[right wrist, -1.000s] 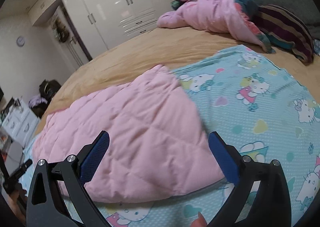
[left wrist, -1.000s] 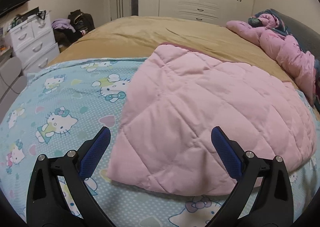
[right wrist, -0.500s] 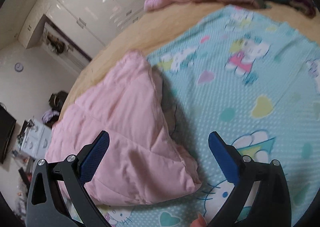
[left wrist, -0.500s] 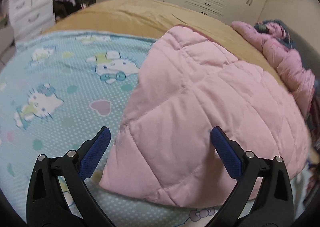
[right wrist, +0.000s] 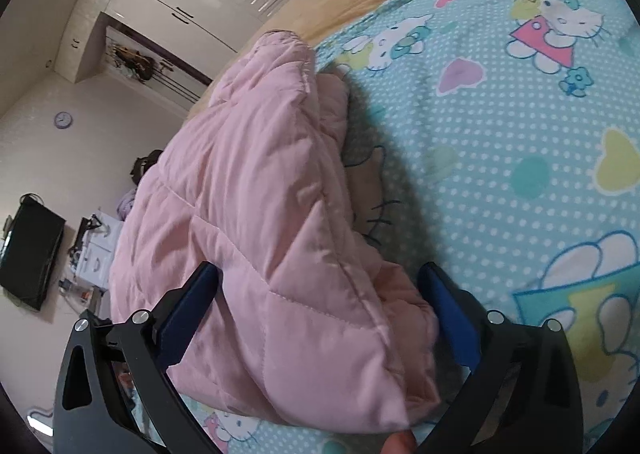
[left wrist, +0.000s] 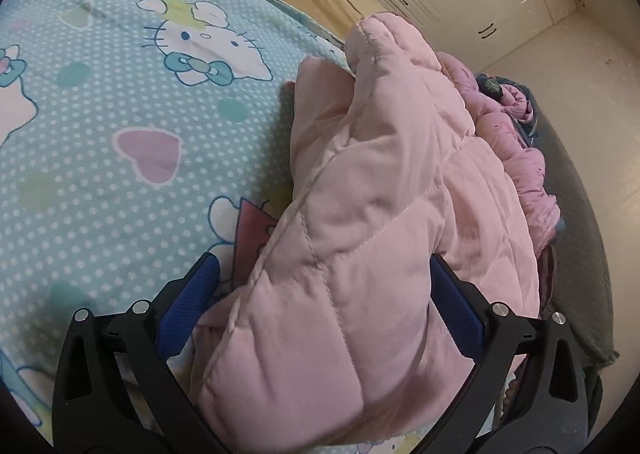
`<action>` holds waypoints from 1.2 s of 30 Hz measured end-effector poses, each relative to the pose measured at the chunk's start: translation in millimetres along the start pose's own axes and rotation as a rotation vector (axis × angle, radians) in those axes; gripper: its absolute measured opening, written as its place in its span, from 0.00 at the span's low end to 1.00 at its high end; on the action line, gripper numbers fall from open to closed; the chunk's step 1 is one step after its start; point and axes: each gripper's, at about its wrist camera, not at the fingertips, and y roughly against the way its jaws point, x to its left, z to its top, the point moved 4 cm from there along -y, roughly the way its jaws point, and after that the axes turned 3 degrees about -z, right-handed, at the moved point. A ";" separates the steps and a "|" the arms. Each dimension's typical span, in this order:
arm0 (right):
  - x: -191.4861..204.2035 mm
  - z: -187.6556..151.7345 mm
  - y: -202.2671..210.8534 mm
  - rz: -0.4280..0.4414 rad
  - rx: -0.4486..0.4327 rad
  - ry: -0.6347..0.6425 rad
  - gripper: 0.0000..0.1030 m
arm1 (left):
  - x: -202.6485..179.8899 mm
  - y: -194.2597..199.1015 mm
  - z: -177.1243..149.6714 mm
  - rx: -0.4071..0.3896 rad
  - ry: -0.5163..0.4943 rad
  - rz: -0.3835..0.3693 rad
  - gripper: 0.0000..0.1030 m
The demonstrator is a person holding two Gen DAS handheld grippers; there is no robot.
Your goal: Fold large clothes
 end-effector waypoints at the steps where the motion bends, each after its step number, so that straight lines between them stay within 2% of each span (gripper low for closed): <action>1: 0.3 0.7 -0.8 0.006 -0.002 -0.005 0.96 | -1.4 -1.1 -1.5 -0.007 -0.006 0.005 0.92; 9: 2.8 7.2 -7.9 0.036 0.008 -0.032 0.91 | -12.4 -11.9 3.3 -0.005 -0.013 0.025 0.92; 11: 1.6 5.8 -7.3 0.043 0.007 -0.030 0.90 | -20.5 -13.7 4.5 -0.003 -0.021 0.047 0.86; 12: 1.2 5.8 -7.7 0.050 0.004 -0.028 0.90 | -27.5 -14.6 4.5 -0.004 -0.039 0.046 0.73; 15: 2.2 4.3 -6.6 0.048 0.004 -0.034 0.88 | -47.7 -16.6 6.1 -0.014 -0.108 0.080 0.60; 19: 9.1 3.1 -2.9 0.050 -0.014 -0.038 0.76 | -61.6 -19.3 8.0 -0.045 -0.140 0.094 0.51; 23: 28.1 8.4 11.4 0.043 -0.079 0.002 0.56 | -72.9 -14.6 6.1 -0.076 -0.208 0.150 0.44; 26: 46.4 9.0 21.7 0.053 -0.134 0.057 0.48 | -87.5 -12.3 6.0 -0.097 -0.251 0.182 0.40; 31: 57.6 6.7 26.1 0.043 -0.158 0.045 0.42 | -102.5 -5.3 7.2 -0.118 -0.280 0.199 0.35; 36: 86.6 1.7 42.6 0.067 -0.211 0.114 0.38 | -103.6 13.4 0.4 -0.141 -0.303 0.191 0.33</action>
